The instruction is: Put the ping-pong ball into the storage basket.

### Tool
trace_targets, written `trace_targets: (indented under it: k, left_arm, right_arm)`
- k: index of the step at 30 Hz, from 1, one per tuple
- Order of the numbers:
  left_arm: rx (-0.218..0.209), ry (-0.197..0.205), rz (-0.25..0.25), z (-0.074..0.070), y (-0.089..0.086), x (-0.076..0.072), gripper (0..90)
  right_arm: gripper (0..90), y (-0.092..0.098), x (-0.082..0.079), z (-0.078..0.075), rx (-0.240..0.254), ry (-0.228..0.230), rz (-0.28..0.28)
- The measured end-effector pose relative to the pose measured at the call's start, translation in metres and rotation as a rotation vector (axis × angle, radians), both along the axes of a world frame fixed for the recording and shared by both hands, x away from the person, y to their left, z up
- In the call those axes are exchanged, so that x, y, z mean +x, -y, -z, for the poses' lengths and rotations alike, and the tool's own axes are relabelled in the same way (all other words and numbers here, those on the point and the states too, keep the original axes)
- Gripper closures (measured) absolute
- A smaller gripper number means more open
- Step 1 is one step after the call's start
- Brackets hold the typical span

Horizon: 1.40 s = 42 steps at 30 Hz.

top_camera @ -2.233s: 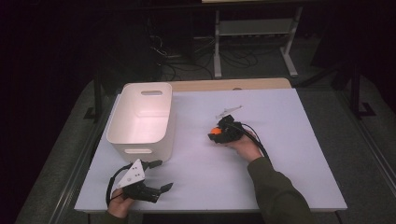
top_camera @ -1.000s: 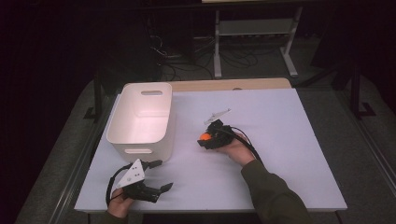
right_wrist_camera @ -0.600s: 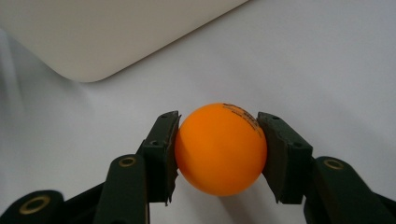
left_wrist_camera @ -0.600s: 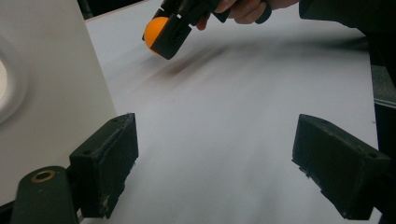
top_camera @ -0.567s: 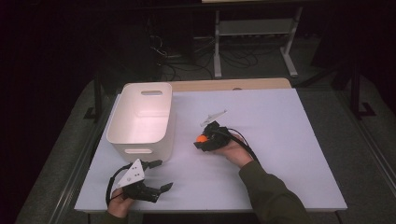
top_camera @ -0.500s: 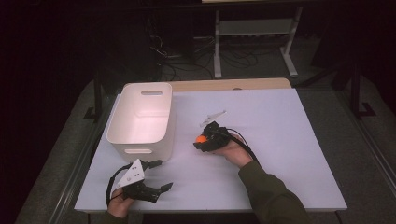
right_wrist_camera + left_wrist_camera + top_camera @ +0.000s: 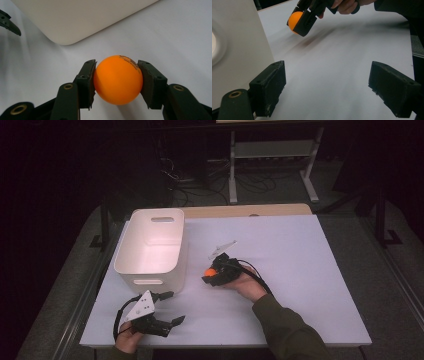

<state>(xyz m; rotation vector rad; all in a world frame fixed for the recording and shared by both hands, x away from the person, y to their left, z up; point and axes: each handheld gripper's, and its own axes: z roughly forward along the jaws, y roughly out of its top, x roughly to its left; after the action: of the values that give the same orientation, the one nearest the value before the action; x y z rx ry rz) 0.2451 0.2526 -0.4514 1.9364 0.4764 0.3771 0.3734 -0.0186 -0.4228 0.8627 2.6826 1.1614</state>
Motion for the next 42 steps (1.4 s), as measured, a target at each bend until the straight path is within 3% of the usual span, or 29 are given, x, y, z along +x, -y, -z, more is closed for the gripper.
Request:
trace_targets:
  k: [19,42]
  left_arm:
    - [0.000,-0.002,0.001,0.000,0.000,0.000,14.1]
    - [-0.005,0.002,-0.002,0.000,-0.001,0.000,14.1]
  right_arm:
    - [49.5,-0.020,-0.011,-0.002,0.003,-0.017,-0.071]
    - [49.5,-0.025,-0.011,-0.024,0.007,-0.007,-0.114]
